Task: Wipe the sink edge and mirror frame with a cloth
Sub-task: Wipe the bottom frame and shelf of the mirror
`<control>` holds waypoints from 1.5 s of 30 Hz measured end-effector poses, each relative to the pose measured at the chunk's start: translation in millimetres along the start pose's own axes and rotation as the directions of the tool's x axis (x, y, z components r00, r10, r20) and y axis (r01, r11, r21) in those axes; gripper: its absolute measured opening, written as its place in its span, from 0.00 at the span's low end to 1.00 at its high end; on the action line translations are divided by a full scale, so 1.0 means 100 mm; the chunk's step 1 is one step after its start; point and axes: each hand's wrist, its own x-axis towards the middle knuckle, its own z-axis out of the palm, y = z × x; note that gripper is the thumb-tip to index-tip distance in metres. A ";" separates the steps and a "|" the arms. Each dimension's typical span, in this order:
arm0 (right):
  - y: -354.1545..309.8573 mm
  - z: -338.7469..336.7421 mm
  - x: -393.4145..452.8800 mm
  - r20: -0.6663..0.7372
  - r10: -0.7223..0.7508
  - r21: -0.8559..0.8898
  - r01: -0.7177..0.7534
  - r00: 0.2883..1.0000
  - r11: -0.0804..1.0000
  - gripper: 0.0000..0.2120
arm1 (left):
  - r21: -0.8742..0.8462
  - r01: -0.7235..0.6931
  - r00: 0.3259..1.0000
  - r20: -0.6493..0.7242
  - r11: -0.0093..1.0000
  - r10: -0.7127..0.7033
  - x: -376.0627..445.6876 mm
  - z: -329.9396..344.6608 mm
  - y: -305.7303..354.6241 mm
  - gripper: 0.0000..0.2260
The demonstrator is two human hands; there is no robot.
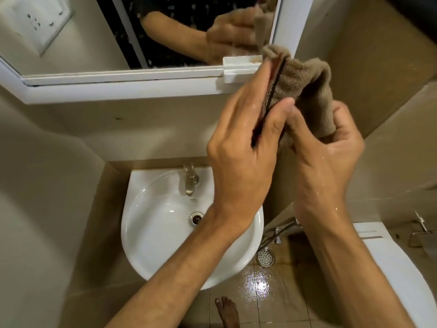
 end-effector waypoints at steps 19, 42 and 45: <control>0.70 -0.05 0.04 0.015 0.114 -0.208 -0.108 0.993 0.972 0.04 | 0.468 -0.026 0.958 0.265 0.884 -0.112 -0.33 -0.06 -1.10 0.17; 0.37 -0.26 0.37 -0.073 0.004 -0.108 -0.011 0.997 0.994 0.06 | 0.651 -0.642 0.723 0.336 0.405 0.604 0.26 0.13 -0.64 0.12; 0.37 -0.29 0.28 -0.045 0.028 -0.139 -0.034 0.999 0.990 0.05 | 0.621 -0.666 0.706 0.343 0.413 0.620 0.23 -0.04 -0.71 0.11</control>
